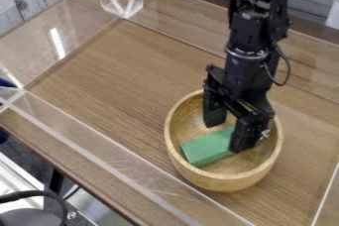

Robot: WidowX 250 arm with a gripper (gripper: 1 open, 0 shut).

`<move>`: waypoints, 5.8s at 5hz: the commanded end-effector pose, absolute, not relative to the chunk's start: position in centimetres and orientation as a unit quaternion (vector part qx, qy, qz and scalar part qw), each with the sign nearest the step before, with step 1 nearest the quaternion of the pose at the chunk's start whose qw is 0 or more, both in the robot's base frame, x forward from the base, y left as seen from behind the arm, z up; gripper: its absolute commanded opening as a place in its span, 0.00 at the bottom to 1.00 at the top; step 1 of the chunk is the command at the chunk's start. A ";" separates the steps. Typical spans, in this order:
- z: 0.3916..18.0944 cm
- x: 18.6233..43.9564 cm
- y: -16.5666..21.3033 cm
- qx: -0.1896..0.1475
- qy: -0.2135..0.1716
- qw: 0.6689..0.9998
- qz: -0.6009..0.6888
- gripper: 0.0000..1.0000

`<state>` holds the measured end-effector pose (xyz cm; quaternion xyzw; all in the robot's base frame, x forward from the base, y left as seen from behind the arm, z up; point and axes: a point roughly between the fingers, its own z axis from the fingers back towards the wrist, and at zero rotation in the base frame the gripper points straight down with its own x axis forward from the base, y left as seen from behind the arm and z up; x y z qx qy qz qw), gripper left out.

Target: Remove the green block from inside the brown bowl and put it on the table

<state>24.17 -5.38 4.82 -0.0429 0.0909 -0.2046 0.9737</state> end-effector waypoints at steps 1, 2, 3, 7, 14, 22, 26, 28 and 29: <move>5.0 25.3 -5.4 -0.030 0.081 0.972 -0.216 1.00; 4.9 25.9 -5.6 -0.012 0.084 0.971 -0.223 1.00; 5.0 26.2 -4.7 -0.003 0.087 0.972 -0.219 1.00; 6.4 25.6 -3.5 -0.013 0.093 0.970 -0.225 1.00; 9.7 25.0 -2.9 -0.019 0.076 0.978 -0.195 0.00; 11.1 32.0 -0.9 -0.003 -0.001 0.967 -0.256 0.00; 10.2 31.7 -2.5 -0.010 0.009 0.960 -0.279 0.00; 9.3 32.1 -3.5 -0.007 0.004 0.954 -0.301 0.00; 9.4 32.5 -2.9 -0.011 0.008 0.950 -0.311 0.00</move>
